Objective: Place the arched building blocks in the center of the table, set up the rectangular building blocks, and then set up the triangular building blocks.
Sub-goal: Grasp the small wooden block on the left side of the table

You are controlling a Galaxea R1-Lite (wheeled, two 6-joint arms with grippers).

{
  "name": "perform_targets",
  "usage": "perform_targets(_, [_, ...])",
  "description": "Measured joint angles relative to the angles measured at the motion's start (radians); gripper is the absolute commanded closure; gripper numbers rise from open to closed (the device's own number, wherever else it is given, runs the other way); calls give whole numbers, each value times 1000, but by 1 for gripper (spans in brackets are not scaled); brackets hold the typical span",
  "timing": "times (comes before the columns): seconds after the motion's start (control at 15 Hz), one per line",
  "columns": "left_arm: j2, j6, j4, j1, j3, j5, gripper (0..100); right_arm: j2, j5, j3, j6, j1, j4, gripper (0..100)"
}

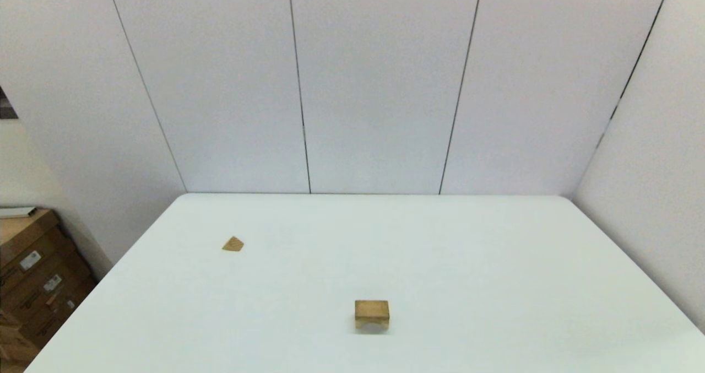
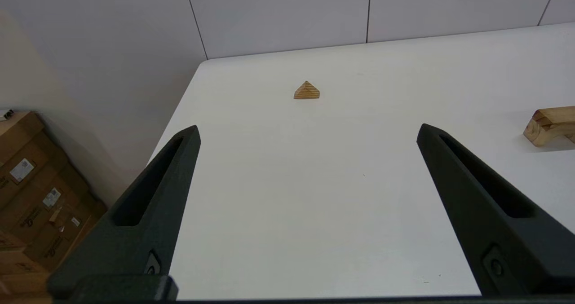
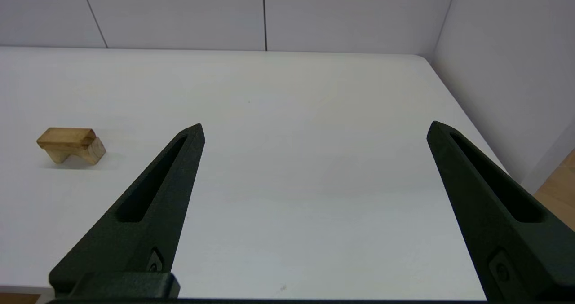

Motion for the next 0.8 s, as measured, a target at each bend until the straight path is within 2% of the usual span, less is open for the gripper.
perform_targets(0.6, [24,30,1,0,-13,-3,0,0,0,0,0,0,0,0])
perform_targets(0.8, [65,51,46,1,-76,-18,0,0,0,0,0,0,0,0])
